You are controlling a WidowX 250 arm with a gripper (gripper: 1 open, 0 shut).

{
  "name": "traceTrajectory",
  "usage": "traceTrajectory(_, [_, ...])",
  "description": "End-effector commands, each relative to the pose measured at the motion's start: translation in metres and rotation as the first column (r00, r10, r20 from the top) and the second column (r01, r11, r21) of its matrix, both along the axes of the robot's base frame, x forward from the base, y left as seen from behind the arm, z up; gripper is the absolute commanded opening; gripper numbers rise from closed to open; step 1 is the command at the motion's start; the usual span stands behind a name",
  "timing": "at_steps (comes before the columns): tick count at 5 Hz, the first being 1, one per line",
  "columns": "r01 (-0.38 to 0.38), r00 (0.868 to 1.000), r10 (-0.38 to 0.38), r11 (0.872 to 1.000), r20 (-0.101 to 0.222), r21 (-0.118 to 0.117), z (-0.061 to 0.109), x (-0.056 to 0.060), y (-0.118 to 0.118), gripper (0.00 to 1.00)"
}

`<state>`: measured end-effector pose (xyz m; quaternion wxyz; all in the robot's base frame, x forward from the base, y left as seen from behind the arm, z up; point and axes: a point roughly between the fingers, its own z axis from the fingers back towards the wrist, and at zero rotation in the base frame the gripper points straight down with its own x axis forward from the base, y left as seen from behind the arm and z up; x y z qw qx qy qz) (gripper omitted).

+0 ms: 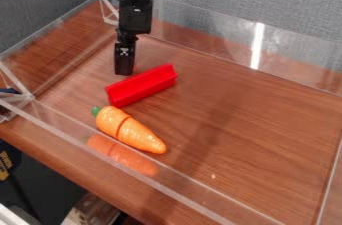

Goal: Put the red object on the blue plate

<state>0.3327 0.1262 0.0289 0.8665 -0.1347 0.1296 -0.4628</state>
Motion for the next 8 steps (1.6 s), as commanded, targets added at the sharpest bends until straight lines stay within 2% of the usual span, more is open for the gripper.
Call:
traceTrajectory(1, [0.036,0.999,-0.035,0.999,0.026,-0.013,0.009,0.007,-0.006,1.0])
traceTrajectory(3, [0.116,0.993,-0.116,0.992,0.012,-0.049,0.008,0.001,-0.025,1.0])
traceTrajectory(5, [0.252,0.967,-0.253,0.964,0.005,-0.083,0.007,0.008,-0.041,1.0])
traceTrajectory(8, [0.294,0.954,-0.298,0.948,-0.017,-0.121,0.004,0.013,-0.055,1.0])
